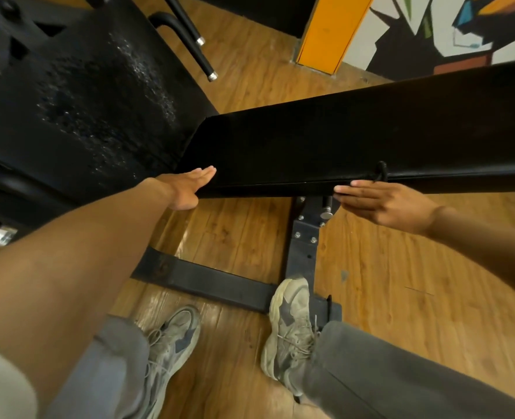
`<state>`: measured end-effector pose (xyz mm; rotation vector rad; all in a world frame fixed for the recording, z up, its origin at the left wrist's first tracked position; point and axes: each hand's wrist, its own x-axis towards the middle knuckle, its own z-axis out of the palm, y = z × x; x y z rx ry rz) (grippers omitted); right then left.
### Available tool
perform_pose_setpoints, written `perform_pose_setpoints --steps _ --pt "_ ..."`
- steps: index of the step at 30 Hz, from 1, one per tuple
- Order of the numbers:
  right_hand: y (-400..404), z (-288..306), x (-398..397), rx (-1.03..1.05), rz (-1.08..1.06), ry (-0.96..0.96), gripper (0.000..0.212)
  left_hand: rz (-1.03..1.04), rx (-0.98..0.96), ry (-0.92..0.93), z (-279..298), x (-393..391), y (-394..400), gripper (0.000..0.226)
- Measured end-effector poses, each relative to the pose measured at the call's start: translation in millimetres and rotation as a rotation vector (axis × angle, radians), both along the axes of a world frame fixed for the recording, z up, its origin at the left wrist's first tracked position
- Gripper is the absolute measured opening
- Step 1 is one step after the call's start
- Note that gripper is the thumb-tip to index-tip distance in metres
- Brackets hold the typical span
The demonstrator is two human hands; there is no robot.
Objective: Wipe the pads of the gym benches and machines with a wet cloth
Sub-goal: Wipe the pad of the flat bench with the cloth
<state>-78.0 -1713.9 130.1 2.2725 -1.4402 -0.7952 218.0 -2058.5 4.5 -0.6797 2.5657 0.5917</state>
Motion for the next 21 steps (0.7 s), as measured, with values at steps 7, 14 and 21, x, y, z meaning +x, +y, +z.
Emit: perform_pose_setpoints --steps 7,14,21 --pt "-71 -70 35 -0.060 0.164 -0.042 0.061 0.029 0.009 0.045 -24 6 -24 0.105" --pt "-129 -122 69 -0.095 0.228 -0.066 0.048 -0.043 -0.047 0.100 -37 10 -50 0.100" --pt "-203 -164 124 -0.015 0.182 -0.043 0.043 -0.158 -0.156 0.151 -50 16 -62 0.101"
